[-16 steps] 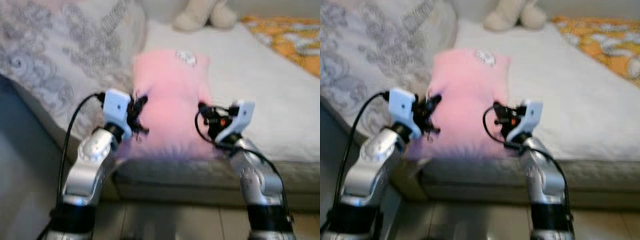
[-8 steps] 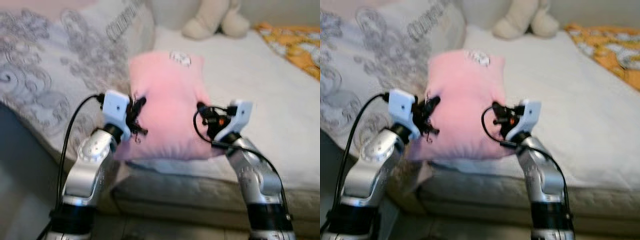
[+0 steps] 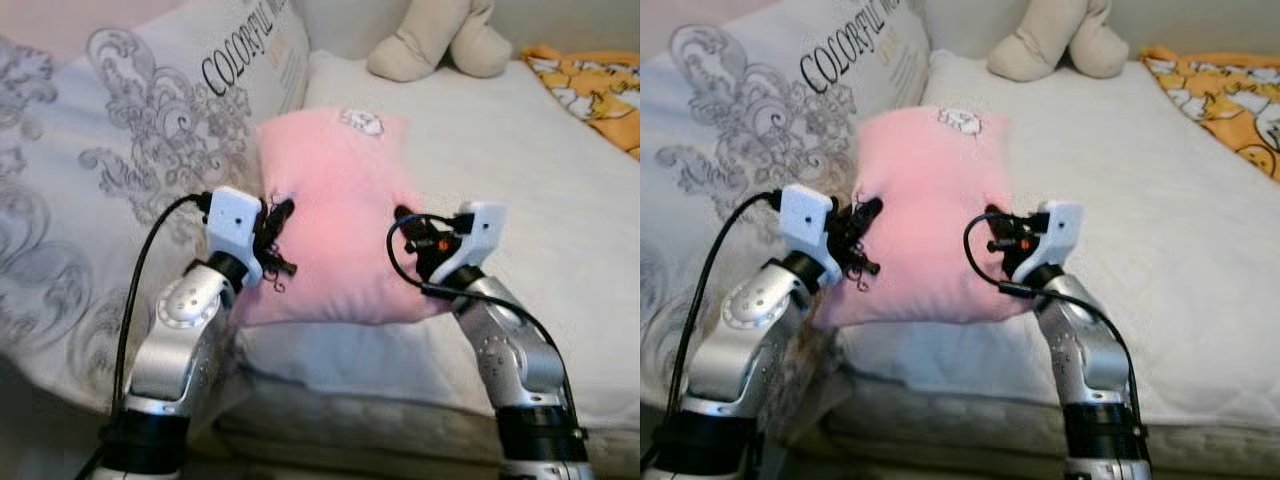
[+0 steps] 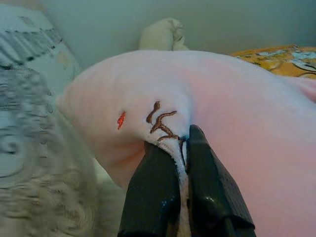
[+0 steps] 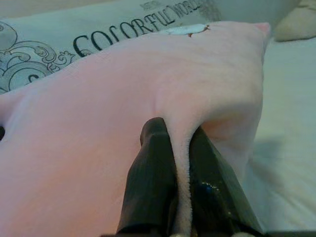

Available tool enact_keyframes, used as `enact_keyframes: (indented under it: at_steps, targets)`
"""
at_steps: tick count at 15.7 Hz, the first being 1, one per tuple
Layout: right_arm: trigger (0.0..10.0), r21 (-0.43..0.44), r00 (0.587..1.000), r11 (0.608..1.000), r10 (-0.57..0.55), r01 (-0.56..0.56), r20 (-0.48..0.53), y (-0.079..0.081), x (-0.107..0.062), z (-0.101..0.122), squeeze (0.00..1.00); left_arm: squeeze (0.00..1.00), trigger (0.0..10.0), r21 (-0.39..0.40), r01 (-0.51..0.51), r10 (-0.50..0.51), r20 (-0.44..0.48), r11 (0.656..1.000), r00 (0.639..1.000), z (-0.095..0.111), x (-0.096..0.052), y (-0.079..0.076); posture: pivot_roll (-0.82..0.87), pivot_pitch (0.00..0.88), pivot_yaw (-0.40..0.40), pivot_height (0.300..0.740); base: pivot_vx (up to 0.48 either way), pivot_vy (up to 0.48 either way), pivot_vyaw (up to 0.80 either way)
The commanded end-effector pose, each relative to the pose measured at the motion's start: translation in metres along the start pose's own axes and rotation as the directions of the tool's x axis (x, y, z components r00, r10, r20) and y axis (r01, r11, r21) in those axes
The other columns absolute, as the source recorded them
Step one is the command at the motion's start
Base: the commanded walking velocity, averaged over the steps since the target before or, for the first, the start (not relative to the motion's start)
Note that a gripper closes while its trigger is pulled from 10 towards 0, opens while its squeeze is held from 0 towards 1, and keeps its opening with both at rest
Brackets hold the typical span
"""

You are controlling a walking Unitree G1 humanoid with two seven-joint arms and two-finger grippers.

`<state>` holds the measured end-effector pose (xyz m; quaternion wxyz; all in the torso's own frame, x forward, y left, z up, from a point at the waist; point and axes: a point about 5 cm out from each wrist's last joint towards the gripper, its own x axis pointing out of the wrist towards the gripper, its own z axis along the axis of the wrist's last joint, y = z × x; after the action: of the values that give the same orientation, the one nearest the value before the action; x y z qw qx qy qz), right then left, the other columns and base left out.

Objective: Clean up the room

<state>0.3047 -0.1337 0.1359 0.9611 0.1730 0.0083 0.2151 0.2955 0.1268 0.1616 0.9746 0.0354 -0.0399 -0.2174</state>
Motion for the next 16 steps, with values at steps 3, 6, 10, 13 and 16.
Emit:
enact_keyframes:
  at_steps: [3, 6, 10, 13, 16]
  targets:
    - [10.0, -0.011, 1.0, 1.0, 0.022, -0.021, 0.022, 0.0074, 0.0061, 0.0044, 0.0, 0.0, 10.0, 0.029, -0.039, 0.038, 0.039, 0.999, 0.999, 0.0107, -0.0014, 0.0116, 0.04, 0.0, 0.041, 0.74, 0.41, 0.0, 0.0]
    - [10.0, -0.011, 1.0, 1.0, 0.02, -0.02, 0.02, 0.0056, 0.0065, 0.0041, 0.0, 0.0, 10.0, 0.032, -0.035, 0.034, 0.027, 0.999, 0.999, 0.0083, -0.0013, 0.0108, 0.04, 0.0, 0.038, 0.74, 0.0, 0.0, 0.0]
    - [10.0, -0.011, 1.0, 1.0, 0.02, -0.019, 0.018, 0.006, 0.0079, 0.0031, 0.0, 0.0, 10.0, 0.037, -0.036, 0.035, 0.018, 0.999, 0.999, 0.0065, -0.0025, 0.0121, 0.04, 0.0, 0.037, 0.74, 0.0, 0.0, 0.0]
    - [10.0, -0.009, 1.0, 1.0, 0.009, -0.009, 0.017, 0.0046, 0.0089, 0.0017, 0.0, 0.0, 10.0, 0.041, -0.034, 0.033, 0.011, 0.999, 0.999, 0.0046, -0.0026, 0.0136, 0.04, 0.0, 0.042, 0.74, 0.0, 0.0, 0.0]
    - [10.0, -0.011, 1.0, 1.0, 0.002, -0.002, 0.014, 0.0026, 0.0075, 0.0008, 0.0, 0.0, 10.0, 0.02, -0.032, 0.032, 0.009, 0.999, 0.999, 0.0045, -0.0003, 0.0126, 0.03, 0.0, 0.044, 0.74, 0.0, 0.0, 0.0]
